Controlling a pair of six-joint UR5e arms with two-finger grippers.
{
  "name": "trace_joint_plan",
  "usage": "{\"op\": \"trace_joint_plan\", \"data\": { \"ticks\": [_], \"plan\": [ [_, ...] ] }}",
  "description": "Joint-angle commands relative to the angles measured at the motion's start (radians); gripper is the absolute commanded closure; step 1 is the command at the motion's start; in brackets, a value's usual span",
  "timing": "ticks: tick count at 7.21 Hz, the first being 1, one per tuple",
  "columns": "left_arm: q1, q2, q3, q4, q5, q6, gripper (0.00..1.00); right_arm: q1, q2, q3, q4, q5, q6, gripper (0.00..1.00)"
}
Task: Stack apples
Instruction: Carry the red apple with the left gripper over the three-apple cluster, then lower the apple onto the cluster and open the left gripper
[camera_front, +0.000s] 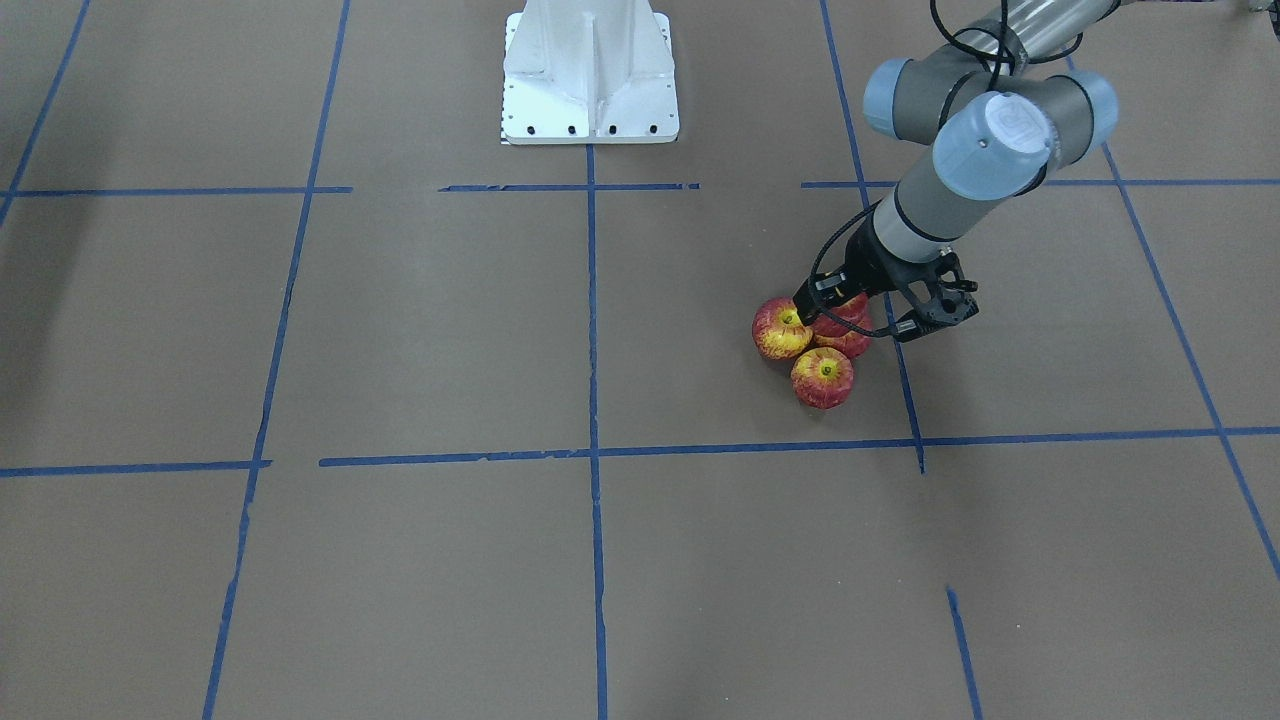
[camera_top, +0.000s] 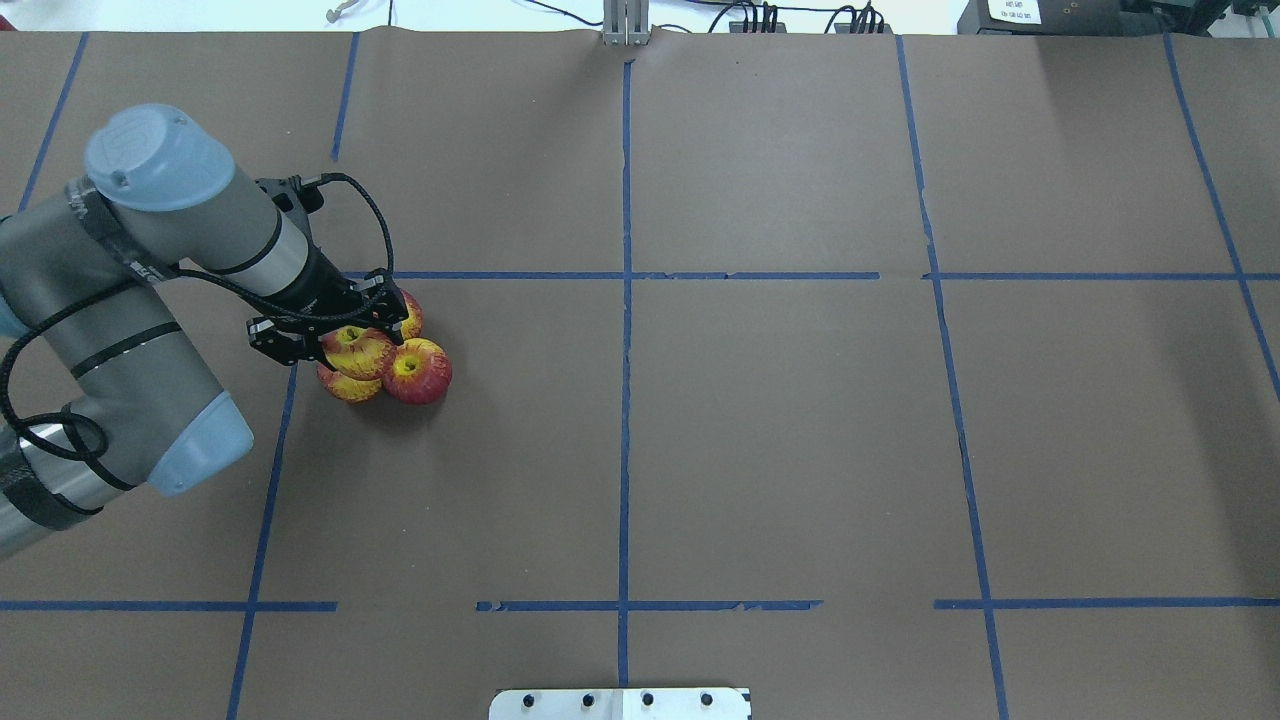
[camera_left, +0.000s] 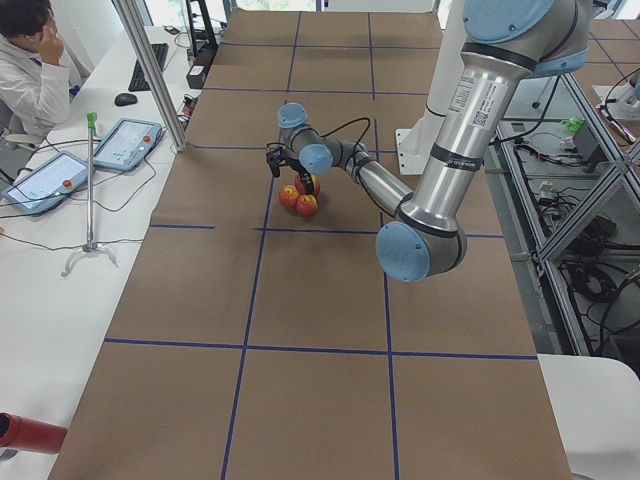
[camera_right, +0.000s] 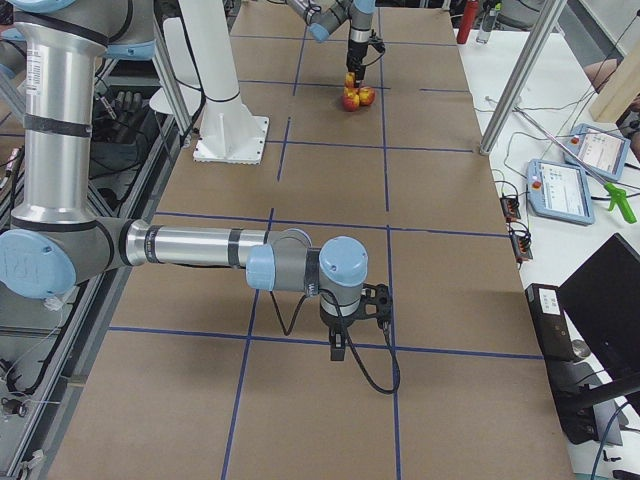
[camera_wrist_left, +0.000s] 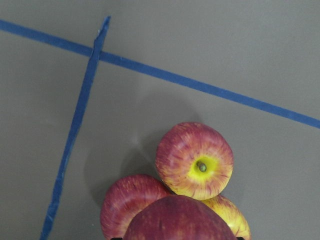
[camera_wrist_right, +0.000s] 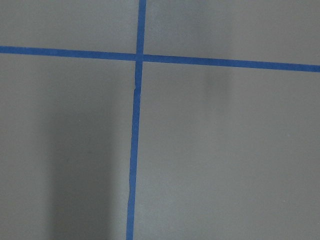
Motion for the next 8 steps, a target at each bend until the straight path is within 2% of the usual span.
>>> {"op": "trace_joint_plan", "data": {
  "ticks": [1,3,8],
  "plan": [
    [0.021,-0.017,0.003,0.054,0.033,-0.026,1.00,0.000,0.000,0.000,0.000,0.000,0.000,0.00],
    [0.024,-0.032,-0.012,0.072,0.117,-0.024,1.00,0.000,0.000,0.000,0.000,0.000,0.000,0.00],
    [0.025,-0.038,0.002,0.068,0.120,-0.017,1.00,0.000,0.000,0.000,0.000,0.000,0.000,0.00]
  ]
}}
